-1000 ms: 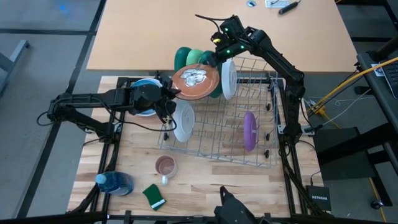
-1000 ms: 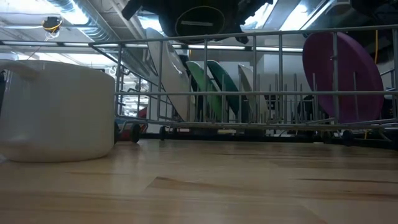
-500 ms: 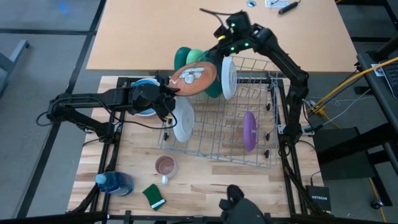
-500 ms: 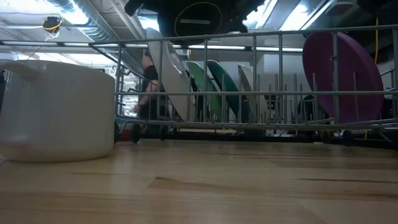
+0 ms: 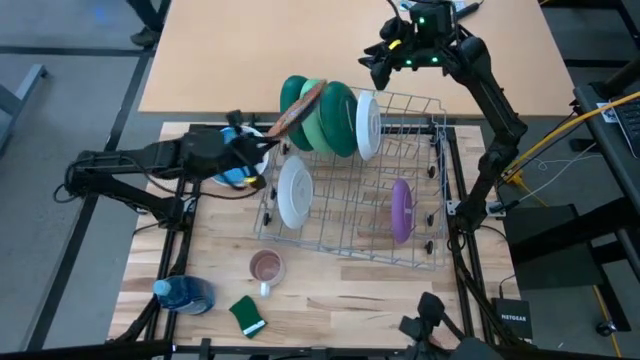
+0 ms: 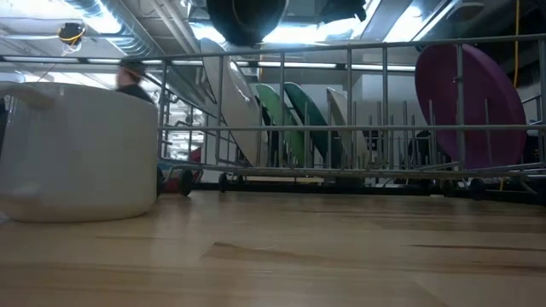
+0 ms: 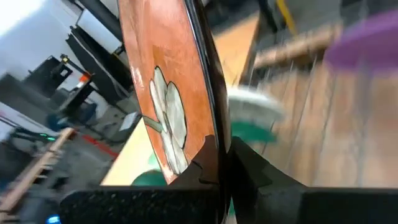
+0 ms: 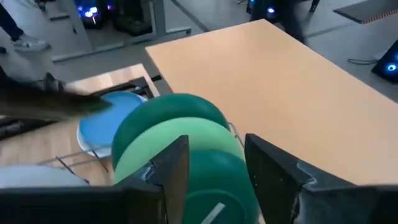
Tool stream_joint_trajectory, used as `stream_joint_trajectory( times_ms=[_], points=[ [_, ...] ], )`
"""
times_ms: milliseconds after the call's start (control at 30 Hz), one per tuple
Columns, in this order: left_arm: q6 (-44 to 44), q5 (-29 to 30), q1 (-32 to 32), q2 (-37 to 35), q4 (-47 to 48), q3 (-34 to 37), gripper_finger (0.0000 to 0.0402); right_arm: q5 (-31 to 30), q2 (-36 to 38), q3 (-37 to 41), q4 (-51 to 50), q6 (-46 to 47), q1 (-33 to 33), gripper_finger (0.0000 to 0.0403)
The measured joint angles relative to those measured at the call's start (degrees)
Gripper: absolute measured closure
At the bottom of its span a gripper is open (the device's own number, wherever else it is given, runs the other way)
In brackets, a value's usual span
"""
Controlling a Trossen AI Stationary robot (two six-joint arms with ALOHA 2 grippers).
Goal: Sort dishes
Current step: Put the orange plate into the dishwasher rack
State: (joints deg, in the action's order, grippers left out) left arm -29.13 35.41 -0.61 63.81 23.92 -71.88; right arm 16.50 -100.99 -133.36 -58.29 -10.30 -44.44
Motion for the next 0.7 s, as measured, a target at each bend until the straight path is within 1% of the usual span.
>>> stream_joint_trajectory(
  times_ms=[167,300,500,700],
  points=[
    [11.6,-0.1,4.9,-2.4,-3.8,-0.1,0.0401,-1.9,0.1,0.0,-3.3,-1.7,0.0,0.0242],
    [23.8,-0.1,9.0,-2.8,-4.6,-0.1,0.0401,-3.0,0.1,0.0,-7.4,-5.7,0.2,0.0242],
    [42.5,-0.2,14.7,-1.7,-5.1,-0.1,0.0401,-3.0,0.2,0.0,-13.2,-6.2,0.2,0.0242],
    [57.9,-0.2,19.5,0.4,-5.4,-0.1,0.0401,-2.5,0.3,0.0,-18.0,-8.2,1.4,0.0242]
  ],
)
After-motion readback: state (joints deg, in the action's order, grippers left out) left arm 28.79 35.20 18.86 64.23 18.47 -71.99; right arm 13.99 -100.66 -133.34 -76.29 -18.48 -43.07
